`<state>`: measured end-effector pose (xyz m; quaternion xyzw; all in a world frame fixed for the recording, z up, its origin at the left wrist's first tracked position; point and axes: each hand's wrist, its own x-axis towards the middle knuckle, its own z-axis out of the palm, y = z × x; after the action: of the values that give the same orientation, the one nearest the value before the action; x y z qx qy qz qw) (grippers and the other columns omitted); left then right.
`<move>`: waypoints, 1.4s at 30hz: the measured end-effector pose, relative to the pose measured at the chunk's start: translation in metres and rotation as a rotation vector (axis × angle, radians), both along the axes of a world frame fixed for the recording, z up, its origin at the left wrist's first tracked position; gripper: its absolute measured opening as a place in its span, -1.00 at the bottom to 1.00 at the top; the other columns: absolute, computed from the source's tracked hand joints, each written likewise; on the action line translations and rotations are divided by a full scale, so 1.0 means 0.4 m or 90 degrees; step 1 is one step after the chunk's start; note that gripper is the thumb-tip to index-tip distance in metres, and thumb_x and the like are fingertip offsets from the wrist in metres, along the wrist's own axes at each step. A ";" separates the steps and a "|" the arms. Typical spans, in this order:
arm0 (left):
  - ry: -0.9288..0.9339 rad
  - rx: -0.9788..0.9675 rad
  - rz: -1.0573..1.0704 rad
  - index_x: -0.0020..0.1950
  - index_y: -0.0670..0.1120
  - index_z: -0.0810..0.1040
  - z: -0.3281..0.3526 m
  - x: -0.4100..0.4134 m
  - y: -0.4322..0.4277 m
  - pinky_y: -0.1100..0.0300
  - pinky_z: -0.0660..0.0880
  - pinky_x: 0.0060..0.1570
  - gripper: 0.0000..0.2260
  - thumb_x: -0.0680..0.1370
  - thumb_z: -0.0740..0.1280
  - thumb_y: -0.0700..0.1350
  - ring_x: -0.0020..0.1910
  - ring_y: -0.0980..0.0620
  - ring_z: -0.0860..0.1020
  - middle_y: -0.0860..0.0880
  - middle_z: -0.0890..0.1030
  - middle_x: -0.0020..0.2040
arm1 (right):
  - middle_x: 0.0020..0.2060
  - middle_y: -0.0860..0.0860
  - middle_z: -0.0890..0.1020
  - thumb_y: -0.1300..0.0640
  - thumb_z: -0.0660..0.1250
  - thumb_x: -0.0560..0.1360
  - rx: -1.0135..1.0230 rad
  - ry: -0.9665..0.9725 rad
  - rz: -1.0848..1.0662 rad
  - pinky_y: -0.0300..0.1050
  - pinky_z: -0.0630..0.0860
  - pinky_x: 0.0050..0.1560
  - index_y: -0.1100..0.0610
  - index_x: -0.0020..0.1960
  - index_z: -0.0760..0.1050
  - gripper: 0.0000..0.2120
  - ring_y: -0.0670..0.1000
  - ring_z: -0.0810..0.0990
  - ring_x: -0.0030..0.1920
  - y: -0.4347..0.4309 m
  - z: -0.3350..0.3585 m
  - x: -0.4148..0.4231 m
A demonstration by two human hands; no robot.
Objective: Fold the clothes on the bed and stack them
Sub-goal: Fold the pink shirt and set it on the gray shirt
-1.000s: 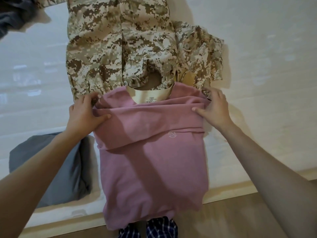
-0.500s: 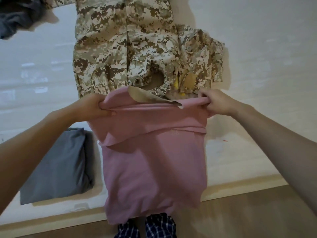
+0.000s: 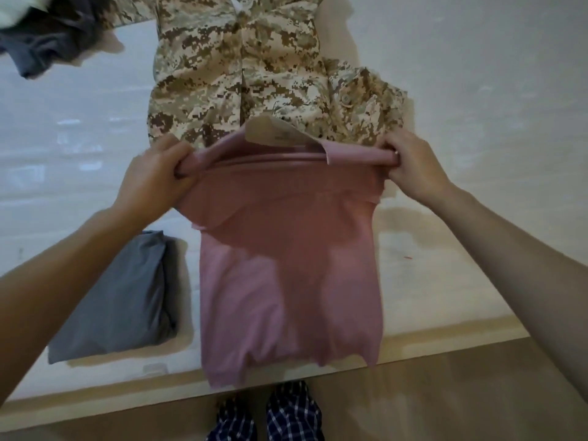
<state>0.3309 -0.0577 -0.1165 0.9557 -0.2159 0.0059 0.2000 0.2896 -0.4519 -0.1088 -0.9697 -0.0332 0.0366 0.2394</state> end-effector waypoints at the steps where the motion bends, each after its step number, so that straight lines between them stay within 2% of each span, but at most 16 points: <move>1: -0.007 -0.015 -0.016 -0.05 -0.12 0.50 -0.015 -0.058 0.014 0.05 0.42 -0.29 -0.86 0.45 0.35 -0.11 -0.16 -0.17 0.48 -0.11 0.47 -0.09 | -0.08 0.18 0.53 0.49 0.33 0.25 0.005 -0.026 0.024 0.01 0.42 -0.08 0.27 -0.06 0.50 -0.70 0.19 0.50 -0.01 -0.004 -0.015 -0.052; 4: 0.043 -0.033 -0.099 0.01 -0.08 0.56 -0.074 -0.237 0.044 0.16 0.45 -0.30 -0.79 0.52 0.18 -0.04 -0.18 0.00 0.51 -0.03 0.50 -0.09 | -0.15 0.21 0.52 0.36 0.33 0.31 -0.026 -0.036 0.101 0.03 0.43 -0.14 0.27 -0.11 0.50 -0.84 0.18 0.48 -0.09 -0.001 -0.080 -0.223; 7: 0.100 0.047 -0.143 -0.07 -0.17 0.61 -0.153 -0.357 0.043 0.16 0.49 -0.36 -0.77 0.47 0.22 -0.08 -0.25 -0.13 0.56 -0.12 0.54 -0.17 | -0.13 0.23 0.55 0.27 0.18 0.29 -0.157 0.021 0.173 0.01 0.31 -0.11 0.25 -0.11 0.52 -0.77 0.18 0.44 -0.05 0.038 -0.172 -0.347; 11: 0.293 0.210 -0.148 0.11 -0.16 0.60 -0.227 -0.415 0.032 0.06 0.51 -0.14 -0.61 0.29 0.47 -0.27 -0.07 -0.19 0.59 -0.18 0.56 -0.07 | 0.30 0.06 0.33 0.07 0.27 0.41 -0.309 0.325 0.234 -0.08 0.18 0.20 0.07 0.34 0.32 -0.50 0.09 0.28 0.33 0.069 -0.266 -0.432; 13: 0.376 0.258 -0.133 0.23 -0.03 0.54 -0.232 -0.393 0.046 0.05 0.41 0.05 -0.57 0.36 0.42 -0.08 0.12 -0.12 0.51 -0.09 0.54 0.09 | 0.24 0.05 0.39 -0.11 0.36 0.40 -0.212 0.341 0.196 -0.05 0.26 0.20 0.06 0.28 0.41 -0.49 0.09 0.33 0.30 0.060 -0.258 -0.417; 15: 0.351 0.148 -0.032 0.09 0.00 0.60 -0.221 -0.353 0.055 0.01 0.45 0.03 -0.68 0.36 0.37 0.02 0.07 -0.13 0.53 -0.04 0.56 0.06 | 0.13 0.07 0.51 -0.15 0.41 0.39 -0.100 0.250 0.077 0.02 0.37 0.13 0.10 0.15 0.52 -0.56 0.13 0.45 0.18 0.044 -0.234 -0.375; 18: 0.260 -0.066 0.343 0.08 -0.10 0.56 -0.211 -0.286 0.049 0.00 0.47 0.00 -0.77 0.46 0.37 -0.07 0.03 -0.14 0.53 -0.12 0.57 0.05 | 0.08 0.17 0.56 0.00 0.37 0.47 0.027 0.201 -0.268 -0.01 0.41 0.08 0.20 0.09 0.53 -0.69 0.18 0.51 0.10 0.030 -0.214 -0.296; 20: 0.452 -0.173 0.551 0.13 -0.22 0.52 -0.219 -0.243 0.033 0.08 0.44 -0.08 -0.67 0.53 0.32 0.01 -0.05 -0.11 0.55 -0.14 0.58 0.04 | 0.02 0.19 0.60 0.06 0.33 0.50 0.186 0.323 -0.474 -0.06 0.42 0.02 0.21 -0.03 0.54 -0.80 0.15 0.55 0.01 0.035 -0.217 -0.254; 23: 0.704 -0.224 0.636 -0.14 -0.19 0.51 -0.233 -0.205 0.004 0.18 0.41 -0.33 -0.61 0.54 0.28 0.16 -0.30 -0.01 0.48 -0.12 0.56 -0.16 | -0.21 0.14 0.57 0.07 0.37 0.48 0.384 0.435 -0.587 -0.17 0.50 -0.20 0.19 -0.19 0.50 -0.81 0.02 0.56 -0.26 0.058 -0.224 -0.228; 25: 0.697 -0.254 0.656 -0.24 -0.13 0.48 -0.248 -0.190 0.004 0.21 0.40 -0.35 -0.62 0.48 0.36 0.19 -0.35 0.01 0.45 -0.08 0.50 -0.28 | -0.41 0.06 0.50 0.14 0.41 0.46 0.458 0.408 -0.649 -0.34 0.41 -0.52 0.16 -0.32 0.45 -0.77 -0.12 0.50 -0.55 0.071 -0.230 -0.219; 27: 0.702 -0.334 0.632 -0.21 -0.11 0.52 -0.253 -0.176 0.010 0.21 0.45 -0.27 -0.70 0.45 0.43 0.12 -0.29 0.01 0.50 -0.06 0.52 -0.26 | -0.45 0.02 0.46 0.16 0.42 0.46 0.518 0.410 -0.684 -0.32 0.37 -0.58 0.13 -0.32 0.44 -0.76 -0.14 0.45 -0.59 0.069 -0.237 -0.210; 30: 0.728 -0.457 0.584 -0.07 -0.09 0.58 -0.255 -0.164 0.026 0.19 0.49 -0.04 -0.80 0.45 0.45 0.02 -0.05 0.02 0.57 -0.04 0.62 -0.07 | -0.36 0.01 0.47 0.15 0.38 0.49 0.577 0.430 -0.649 -0.25 0.46 -0.30 0.09 -0.23 0.47 -0.85 -0.08 0.44 -0.39 0.044 -0.238 -0.202; 33: 0.605 -0.466 0.593 -0.09 -0.07 0.58 -0.263 -0.167 0.016 0.20 0.50 -0.05 -0.85 0.49 0.42 0.00 -0.03 0.01 0.57 -0.03 0.62 -0.09 | -0.36 0.01 0.46 0.17 0.38 0.49 0.541 0.349 -0.630 -0.27 0.45 -0.33 0.10 -0.20 0.47 -0.87 -0.10 0.44 -0.44 0.018 -0.249 -0.193; 35: 0.489 -0.376 0.622 -0.01 -0.12 0.55 -0.271 -0.172 -0.001 0.13 0.50 0.04 -0.79 0.48 0.43 -0.01 0.01 -0.04 0.55 -0.06 0.60 -0.03 | -0.31 0.02 0.48 0.21 0.40 0.47 0.420 0.285 -0.608 -0.32 0.44 -0.35 0.17 -0.10 0.49 -0.91 -0.12 0.49 -0.42 0.019 -0.257 -0.185; 37: 0.364 -0.312 0.564 0.07 -0.10 0.47 -0.273 -0.168 -0.012 0.12 0.46 0.11 -0.68 0.44 0.47 -0.01 0.06 -0.01 0.52 -0.03 0.54 0.03 | -0.13 0.02 0.52 0.17 0.46 0.42 0.273 0.202 -0.502 -0.29 0.42 -0.14 0.22 0.12 0.47 -0.67 -0.07 0.51 -0.18 0.018 -0.265 -0.168; 42: 0.317 0.123 0.108 0.21 0.00 0.46 -0.257 -0.126 -0.008 -0.02 0.22 0.22 -0.46 0.32 0.52 0.13 0.19 -0.11 0.41 -0.04 0.54 0.12 | 0.27 0.05 0.47 -0.06 0.53 0.30 0.013 0.319 0.004 0.03 0.28 0.30 0.06 0.38 0.33 -0.27 0.09 0.37 0.30 0.035 -0.242 -0.116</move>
<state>0.2806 -0.0611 -0.2193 0.9570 -0.0792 -0.2332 0.1535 0.2433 -0.4381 -0.2056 -0.9276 0.0238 0.2766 0.2501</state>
